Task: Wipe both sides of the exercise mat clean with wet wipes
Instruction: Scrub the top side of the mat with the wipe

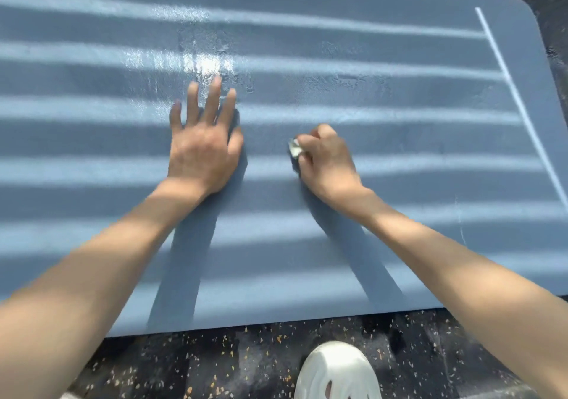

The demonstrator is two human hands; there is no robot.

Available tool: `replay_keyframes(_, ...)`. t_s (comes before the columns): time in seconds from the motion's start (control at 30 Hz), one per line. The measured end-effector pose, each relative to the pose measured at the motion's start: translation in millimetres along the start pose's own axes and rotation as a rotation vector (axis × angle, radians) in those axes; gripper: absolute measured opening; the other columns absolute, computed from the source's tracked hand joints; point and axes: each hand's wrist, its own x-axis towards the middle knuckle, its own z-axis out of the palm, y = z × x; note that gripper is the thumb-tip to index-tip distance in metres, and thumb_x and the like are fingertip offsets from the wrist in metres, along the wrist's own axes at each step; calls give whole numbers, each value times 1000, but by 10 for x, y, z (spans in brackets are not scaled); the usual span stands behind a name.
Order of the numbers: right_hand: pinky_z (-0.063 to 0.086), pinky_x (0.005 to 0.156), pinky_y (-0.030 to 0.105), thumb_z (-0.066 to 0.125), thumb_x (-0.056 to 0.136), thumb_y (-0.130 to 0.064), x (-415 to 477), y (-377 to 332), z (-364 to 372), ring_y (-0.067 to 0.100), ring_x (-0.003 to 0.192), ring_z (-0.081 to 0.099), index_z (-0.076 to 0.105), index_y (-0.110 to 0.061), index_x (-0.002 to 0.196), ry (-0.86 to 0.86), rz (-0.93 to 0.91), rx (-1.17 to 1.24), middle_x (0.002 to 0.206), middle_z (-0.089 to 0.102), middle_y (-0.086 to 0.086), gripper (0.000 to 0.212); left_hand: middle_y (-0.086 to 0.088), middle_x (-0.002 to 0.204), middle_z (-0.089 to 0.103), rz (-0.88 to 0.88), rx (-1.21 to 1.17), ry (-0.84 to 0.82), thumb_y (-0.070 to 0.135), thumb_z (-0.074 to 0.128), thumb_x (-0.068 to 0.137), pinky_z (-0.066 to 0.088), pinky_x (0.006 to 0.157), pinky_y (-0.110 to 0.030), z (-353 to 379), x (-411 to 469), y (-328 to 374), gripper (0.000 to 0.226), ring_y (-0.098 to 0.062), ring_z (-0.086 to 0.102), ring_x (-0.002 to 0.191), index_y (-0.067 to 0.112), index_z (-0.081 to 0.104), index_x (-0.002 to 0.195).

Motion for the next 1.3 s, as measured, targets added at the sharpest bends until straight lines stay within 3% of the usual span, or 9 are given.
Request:
replay_keyframes(0.17,39,62,36,41,81,-9,-203,-152,79,31,70,51,65,0,82,-201,-238,87,81,51,13,26,-10,166,4,-32,-7,-53,35,26,103,6,118,-49,5,620,-42,59,-35,5,151,11,17,156)
replay_keyframes(0.3,42,66,31,53,84,-11,256,22,57,27,75,55,67,-8,77,26,59,64,86,52,6,16,-16,164,9,26,-28,-16,33,22,100,8,118,-51,10,1073,-174,61,-39,9,150,4,21,154)
replay_keyframes(0.47,44,61,34,48,85,-16,146,-130,167,30,73,52,65,-5,79,-112,-158,100,82,53,12,21,-14,165,7,-3,-29,-112,35,25,105,8,119,-52,71,1363,-239,58,-37,6,150,9,15,156)
replay_keyframes(0.6,46,64,38,44,81,-15,593,112,150,31,73,53,66,-3,80,185,-2,102,79,52,12,26,-11,165,9,-31,-67,-105,37,24,104,7,120,-50,137,1350,-237,59,-34,6,151,14,15,157)
replay_keyframes(0.77,42,66,32,43,77,-11,436,-121,265,28,78,52,66,1,83,22,-176,140,81,54,12,26,-7,165,13,-61,-117,-78,37,28,103,7,120,-47,136,1367,-249,57,-30,8,151,17,21,156)
replay_keyframes(0.93,39,58,36,47,82,-14,920,56,269,33,74,52,65,-3,82,168,10,84,80,53,14,20,-8,163,20,-72,-185,-59,33,32,100,9,119,-46,122,1375,-236,56,-30,13,150,16,29,154)
replay_keyframes(1.07,42,56,30,49,82,-12,865,-67,274,28,77,47,68,-3,86,29,-164,95,81,55,13,22,-7,163,21,-90,-197,-76,36,26,95,10,119,-45,101,1371,-226,61,-29,15,150,17,31,153)
replay_keyframes(1.2,48,62,37,44,80,-15,1385,175,147,32,80,53,67,-4,81,238,24,40,80,55,11,26,-7,162,23,-99,-224,-70,36,29,95,11,119,-46,103,1380,-233,61,-30,17,149,18,33,152)
replay_keyframes(1.3,48,61,38,47,78,-12,1257,15,199,27,82,49,64,-3,80,105,-62,58,81,53,10,20,-10,160,28,-82,-225,-45,36,29,94,15,117,-48,120,1369,-245,60,-32,22,147,15,37,150)
